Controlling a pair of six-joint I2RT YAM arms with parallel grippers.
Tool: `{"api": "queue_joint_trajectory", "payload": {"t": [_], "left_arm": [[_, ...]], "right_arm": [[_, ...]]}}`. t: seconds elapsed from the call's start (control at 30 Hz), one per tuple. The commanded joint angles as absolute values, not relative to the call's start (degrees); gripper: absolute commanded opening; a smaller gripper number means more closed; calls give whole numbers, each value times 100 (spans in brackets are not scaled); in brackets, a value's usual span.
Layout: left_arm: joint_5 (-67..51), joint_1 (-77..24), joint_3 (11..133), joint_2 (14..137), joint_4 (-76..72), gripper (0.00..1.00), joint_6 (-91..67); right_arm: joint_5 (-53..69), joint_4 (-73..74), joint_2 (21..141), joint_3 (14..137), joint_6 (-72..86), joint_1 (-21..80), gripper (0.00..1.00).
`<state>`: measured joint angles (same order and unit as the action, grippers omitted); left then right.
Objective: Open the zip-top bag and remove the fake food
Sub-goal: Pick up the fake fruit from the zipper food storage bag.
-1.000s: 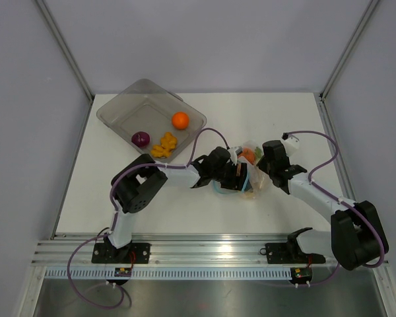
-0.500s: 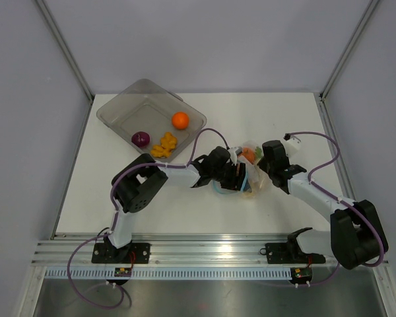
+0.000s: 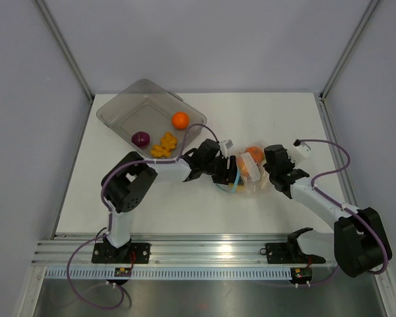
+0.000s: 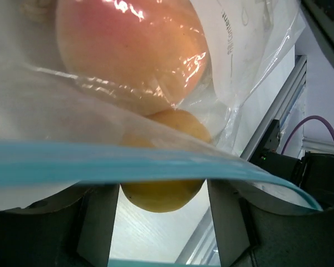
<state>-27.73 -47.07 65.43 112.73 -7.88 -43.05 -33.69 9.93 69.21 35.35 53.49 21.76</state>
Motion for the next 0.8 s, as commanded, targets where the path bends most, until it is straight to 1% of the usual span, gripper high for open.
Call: {"api": "queue_joint_trajectory", "payload": {"t": [0.0,0.27,0.5,0.63,0.77], "left_arm": [[-3093,-4562,6443,10811,-818,61,-4271],[-3287,-4289,6328,10591,-642,61,-4245],[-3085,-4078,6144,10336,-501,60,-4254],[-3164,-3894,6109,10196,-369,60,-4228],[-3155,-3701,5863,9775,-448,61,-4236]], "right_arm": [[-3858,1037,6706,3489,5581,2197,0],[-3920,1090,6653,3480,5608,2197,0],[-3841,1011,6715,3516,5511,2197,0],[-3841,976,6715,3498,5484,2206,0],[-3823,976,6724,3507,5476,2197,0]]}}
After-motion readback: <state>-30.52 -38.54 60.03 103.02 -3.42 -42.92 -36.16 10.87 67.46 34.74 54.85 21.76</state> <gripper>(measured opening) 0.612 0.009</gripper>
